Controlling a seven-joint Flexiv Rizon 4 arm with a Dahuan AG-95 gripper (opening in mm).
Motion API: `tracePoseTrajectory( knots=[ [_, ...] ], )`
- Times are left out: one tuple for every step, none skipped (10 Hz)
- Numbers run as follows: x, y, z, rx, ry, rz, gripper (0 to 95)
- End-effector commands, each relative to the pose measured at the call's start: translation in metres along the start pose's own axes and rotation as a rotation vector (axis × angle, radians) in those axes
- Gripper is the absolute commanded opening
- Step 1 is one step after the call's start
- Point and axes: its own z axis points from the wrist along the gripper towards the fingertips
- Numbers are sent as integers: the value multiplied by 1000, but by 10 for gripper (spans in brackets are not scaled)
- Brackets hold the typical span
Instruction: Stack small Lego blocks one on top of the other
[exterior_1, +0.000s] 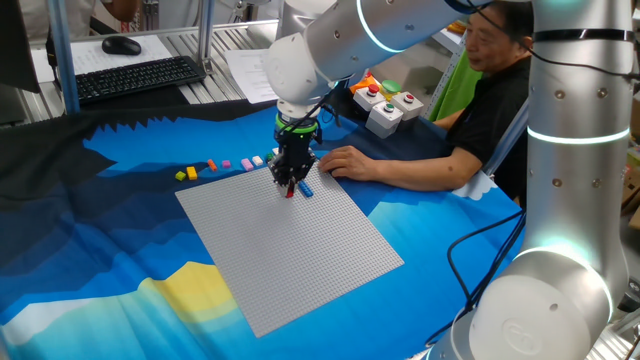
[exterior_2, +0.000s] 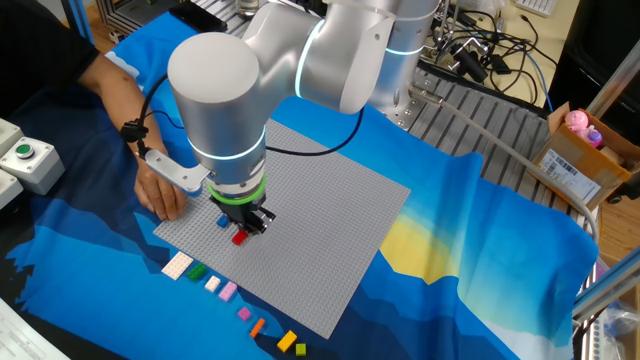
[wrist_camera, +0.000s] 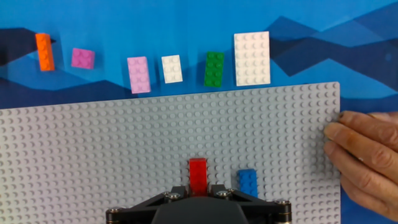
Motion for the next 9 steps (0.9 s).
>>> tracePoseTrajectory(
  knots=[
    [0,1,5,1,-1,4,190],
    [0,1,5,3,3,6,190],
    [0,1,4,3,-1,7,380],
    [0,1,1,11,-5,10,380],
    [2,1,-6,21,-3,9,380],
    [4,1,-10,20,-3,12,380],
    [5,1,-13,19,-3,15,380],
    [5,1,-14,17,-3,19,380],
    [6,1,-15,14,-3,19,190]
  ],
)
